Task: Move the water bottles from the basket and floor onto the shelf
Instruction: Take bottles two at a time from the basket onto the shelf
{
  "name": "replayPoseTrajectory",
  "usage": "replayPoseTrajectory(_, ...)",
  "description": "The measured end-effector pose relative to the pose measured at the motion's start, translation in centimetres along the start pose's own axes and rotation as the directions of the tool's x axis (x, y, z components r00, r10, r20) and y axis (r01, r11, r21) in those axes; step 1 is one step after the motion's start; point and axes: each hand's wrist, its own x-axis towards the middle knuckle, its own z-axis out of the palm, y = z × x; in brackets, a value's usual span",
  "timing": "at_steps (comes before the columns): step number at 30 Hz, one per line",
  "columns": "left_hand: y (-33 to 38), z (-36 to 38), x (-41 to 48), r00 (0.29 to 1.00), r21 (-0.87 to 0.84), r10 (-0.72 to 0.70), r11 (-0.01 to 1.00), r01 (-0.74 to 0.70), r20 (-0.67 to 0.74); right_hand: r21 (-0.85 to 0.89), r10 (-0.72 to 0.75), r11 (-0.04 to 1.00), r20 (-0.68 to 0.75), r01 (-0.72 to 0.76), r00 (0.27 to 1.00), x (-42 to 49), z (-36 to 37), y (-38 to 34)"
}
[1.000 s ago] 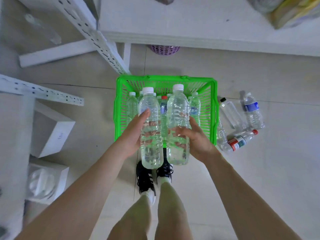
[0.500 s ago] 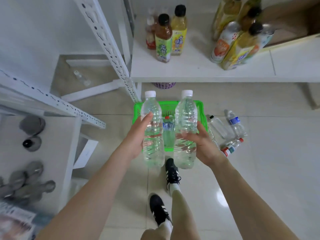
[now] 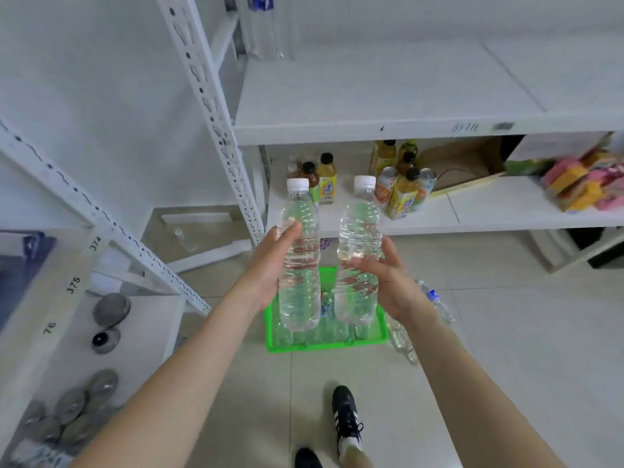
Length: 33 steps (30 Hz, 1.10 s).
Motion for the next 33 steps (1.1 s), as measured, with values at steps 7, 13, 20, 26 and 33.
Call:
replayPoseTrajectory(7,7.8,2.6,-1.6,0.983,-0.001,0.164,0.986,-0.165,0.087,-0.036,-0.142,0.989,0.048,0.144,0.989,0.6,1.3,-7.4)
replayPoseTrajectory(13,13.0,3.9,1.1,0.958,-0.059,0.282,0.958,-0.279,0.055,-0.089,-0.204,0.973,0.088,0.212,0.975,3.6,1.9,-12.9)
replayPoseTrajectory(20,18.4,4.7,5.6,0.946,0.005,0.323,0.947,-0.323,-0.020,-0.123,-0.194,0.970,0.127,0.209,0.973,10.6,2.2,-17.6)
replayPoseTrajectory(26,22.4,2.2,10.6,0.901,0.079,0.425,0.904,-0.419,-0.086,-0.191,-0.202,0.953,0.172,0.234,0.964,17.5,4.4,-20.3)
replayPoseTrajectory(33,27.0,-0.5,18.2,0.888,0.159,0.445,0.891,-0.426,-0.113,-0.202,-0.238,0.944,0.124,0.259,0.963,26.5,7.7,-22.5)
